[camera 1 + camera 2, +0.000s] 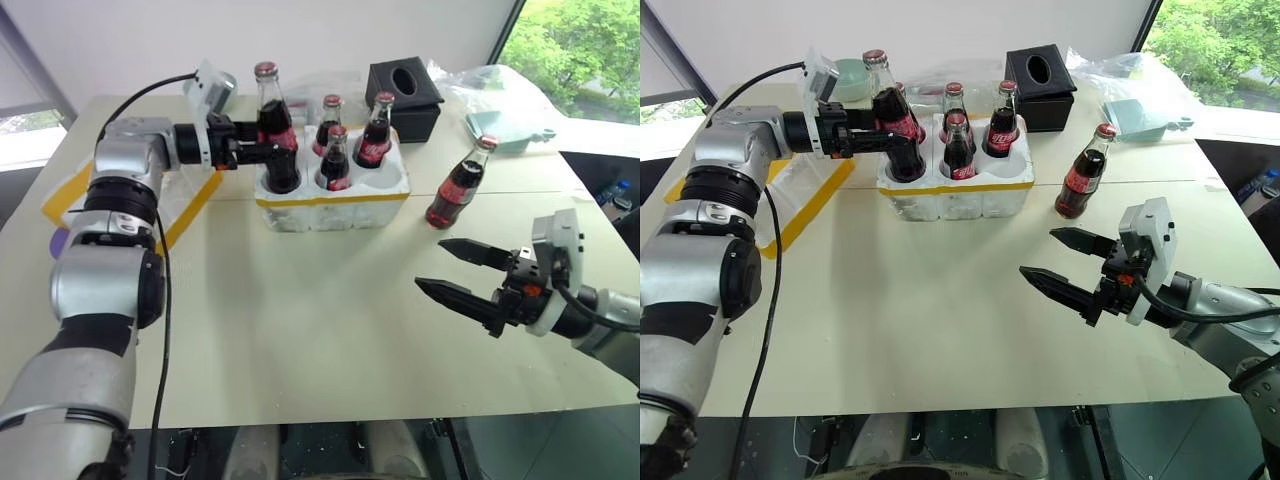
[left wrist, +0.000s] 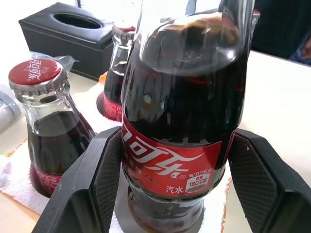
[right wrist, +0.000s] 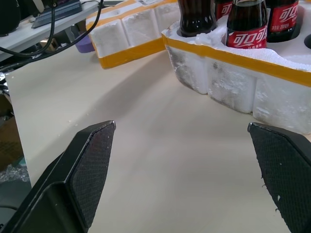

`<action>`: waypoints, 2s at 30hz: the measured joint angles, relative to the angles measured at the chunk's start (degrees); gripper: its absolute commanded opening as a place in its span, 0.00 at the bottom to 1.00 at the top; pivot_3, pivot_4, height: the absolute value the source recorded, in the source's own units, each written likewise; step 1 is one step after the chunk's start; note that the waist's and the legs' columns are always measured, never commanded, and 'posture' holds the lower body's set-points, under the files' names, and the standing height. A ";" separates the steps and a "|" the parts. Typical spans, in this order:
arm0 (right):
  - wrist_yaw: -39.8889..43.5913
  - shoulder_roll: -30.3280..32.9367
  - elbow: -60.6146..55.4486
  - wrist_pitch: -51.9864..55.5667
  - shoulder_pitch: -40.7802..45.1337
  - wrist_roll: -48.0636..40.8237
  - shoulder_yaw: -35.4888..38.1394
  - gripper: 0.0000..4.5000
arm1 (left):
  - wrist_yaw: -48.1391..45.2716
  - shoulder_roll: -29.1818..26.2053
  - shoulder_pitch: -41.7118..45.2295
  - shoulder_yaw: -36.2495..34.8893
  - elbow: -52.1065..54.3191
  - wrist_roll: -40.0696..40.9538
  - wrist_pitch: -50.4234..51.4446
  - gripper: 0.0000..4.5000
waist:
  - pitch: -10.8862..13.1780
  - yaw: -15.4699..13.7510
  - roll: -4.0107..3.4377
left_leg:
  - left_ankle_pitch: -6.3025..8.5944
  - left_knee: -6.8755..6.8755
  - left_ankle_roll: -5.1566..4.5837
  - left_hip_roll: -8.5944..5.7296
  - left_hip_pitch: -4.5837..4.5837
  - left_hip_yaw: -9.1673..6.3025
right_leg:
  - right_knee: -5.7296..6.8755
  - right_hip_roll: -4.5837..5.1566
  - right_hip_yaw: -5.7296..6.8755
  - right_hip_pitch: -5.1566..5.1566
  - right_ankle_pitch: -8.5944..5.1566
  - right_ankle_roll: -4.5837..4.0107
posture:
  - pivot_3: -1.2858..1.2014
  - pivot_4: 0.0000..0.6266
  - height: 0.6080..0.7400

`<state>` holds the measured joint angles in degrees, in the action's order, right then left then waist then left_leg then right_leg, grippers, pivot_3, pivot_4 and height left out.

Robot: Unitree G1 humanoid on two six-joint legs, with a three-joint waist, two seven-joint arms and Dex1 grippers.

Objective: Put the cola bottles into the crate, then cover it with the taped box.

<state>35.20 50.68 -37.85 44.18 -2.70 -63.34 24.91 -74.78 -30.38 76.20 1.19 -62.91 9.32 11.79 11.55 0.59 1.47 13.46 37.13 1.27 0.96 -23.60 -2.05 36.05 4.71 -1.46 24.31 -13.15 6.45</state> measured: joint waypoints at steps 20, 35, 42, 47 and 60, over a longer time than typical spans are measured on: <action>-0.53 -0.07 0.49 0.00 0.33 0.45 0.00 1.00 | 10.39 3.85 -4.34 -0.78 -2.61 -5.35 -7.04 0.99 | -0.01 0.08 0.00 | 0.00 0.04 0.00 0.00 0.03 0.00 | 0.07 0.00 -0.01 0.00 0.02 0.01 | 0.52 0.24 0.99; -6.31 -2.13 9.85 -0.51 5.79 9.04 0.09 1.00 | -5.01 -7.28 -13.81 -4.64 25.55 6.22 11.36 0.99 | -0.01 0.35 -0.03 | 0.00 0.00 0.00 0.01 0.05 0.00 | 0.09 0.00 -0.01 0.00 0.01 -0.01 | 0.52 0.24 0.99; -10.78 -4.16 15.25 -0.34 10.30 12.76 -0.38 1.00 | -12.87 -16.94 -22.35 -7.45 49.96 21.61 32.82 0.99 | -0.04 0.08 -0.07 | -0.01 0.05 0.01 0.01 0.08 0.00 | 0.11 0.01 -0.02 -0.05 -0.02 -0.07 | 0.52 0.24 0.99; -12.45 -5.82 21.50 -0.81 16.57 17.25 -3.52 1.00 | -8.86 -15.80 -25.95 -6.35 58.79 24.07 35.56 0.99 | -0.04 0.15 -0.07 | -0.01 0.10 0.02 0.01 0.13 0.02 | 0.08 0.01 -0.03 -0.13 -0.08 -0.25 | 0.52 0.24 0.99; -11.50 -12.47 38.35 -6.47 25.79 29.37 -9.39 1.00 | -1.10 -13.48 -26.89 -3.14 62.05 24.22 36.20 0.99 | -0.03 0.46 -0.09 | -0.01 -0.02 0.01 0.01 0.14 0.02 | 0.10 -0.02 -0.03 -0.06 0.03 -0.05 | 0.52 0.24 0.99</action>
<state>23.70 38.21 0.50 37.71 23.09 -33.97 15.52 -75.89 -43.86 49.30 -1.95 -0.86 33.54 47.99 11.51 1.05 1.38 13.44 37.11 1.29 0.97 -23.46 -2.03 36.15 4.69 -1.49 24.25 -13.12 6.40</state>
